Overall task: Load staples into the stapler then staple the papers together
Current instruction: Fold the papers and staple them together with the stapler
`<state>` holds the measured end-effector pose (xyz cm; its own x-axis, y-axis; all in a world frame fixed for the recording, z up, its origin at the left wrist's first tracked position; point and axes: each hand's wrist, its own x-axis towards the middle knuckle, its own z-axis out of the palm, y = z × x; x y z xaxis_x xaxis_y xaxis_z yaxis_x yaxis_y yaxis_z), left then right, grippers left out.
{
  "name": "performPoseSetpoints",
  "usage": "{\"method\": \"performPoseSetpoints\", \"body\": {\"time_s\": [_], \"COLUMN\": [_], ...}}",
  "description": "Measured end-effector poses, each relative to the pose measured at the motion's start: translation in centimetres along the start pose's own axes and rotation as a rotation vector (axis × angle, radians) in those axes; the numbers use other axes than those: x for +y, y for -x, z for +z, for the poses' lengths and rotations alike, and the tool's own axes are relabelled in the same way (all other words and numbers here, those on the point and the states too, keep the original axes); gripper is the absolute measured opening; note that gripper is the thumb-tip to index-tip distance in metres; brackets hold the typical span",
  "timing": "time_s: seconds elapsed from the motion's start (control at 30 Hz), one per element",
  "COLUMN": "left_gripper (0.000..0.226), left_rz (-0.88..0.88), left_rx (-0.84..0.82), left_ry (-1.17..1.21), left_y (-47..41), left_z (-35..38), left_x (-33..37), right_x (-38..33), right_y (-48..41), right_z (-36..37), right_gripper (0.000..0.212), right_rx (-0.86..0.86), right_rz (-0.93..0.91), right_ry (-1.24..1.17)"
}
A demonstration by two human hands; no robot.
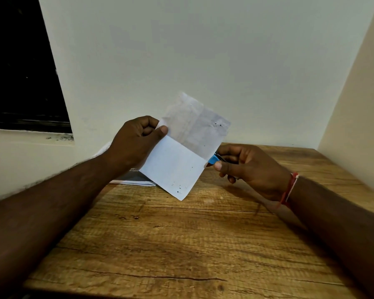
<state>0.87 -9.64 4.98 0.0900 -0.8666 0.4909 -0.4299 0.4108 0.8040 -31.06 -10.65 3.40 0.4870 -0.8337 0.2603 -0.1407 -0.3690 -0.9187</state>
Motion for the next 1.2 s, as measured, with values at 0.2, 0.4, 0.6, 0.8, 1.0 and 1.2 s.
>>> {"method": "performPoseSetpoints", "body": {"time_s": [0.2, 0.4, 0.6, 0.8, 1.0, 1.2], "left_gripper": [0.032, 0.015, 0.016, 0.017, 0.016, 0.017], "left_rz": [0.02, 0.021, 0.027, 0.026, 0.022, 0.024], "left_rx": [-0.011, -0.008, -0.03, -0.066, -0.064, -0.071], "left_ry": [-0.061, -0.075, -0.099, -0.102, -0.09, -0.092], "left_y": [-0.1, 0.1, 0.3, 0.5, 0.5, 0.5], "left_z": [0.0, 0.3, 0.2, 0.4, 0.3, 0.3], "left_x": [-0.2, 0.2, 0.6, 0.6, 0.6, 0.4], "right_x": [0.1, 0.2, 0.1, -0.1, -0.3, -0.2], "right_y": [0.1, -0.1, -0.1, -0.3, -0.3, -0.3], "right_z": [0.0, -0.1, -0.2, -0.7, -1.1, -1.2], "right_gripper": [0.04, 0.043, 0.034, 0.047, 0.029, 0.022], "right_rx": [-0.052, -0.037, 0.052, 0.147, 0.188, 0.212], "right_rz": [0.025, -0.001, -0.027, -0.078, -0.094, -0.095], "right_ry": [0.034, 0.021, -0.046, -0.088, -0.066, -0.029]}}
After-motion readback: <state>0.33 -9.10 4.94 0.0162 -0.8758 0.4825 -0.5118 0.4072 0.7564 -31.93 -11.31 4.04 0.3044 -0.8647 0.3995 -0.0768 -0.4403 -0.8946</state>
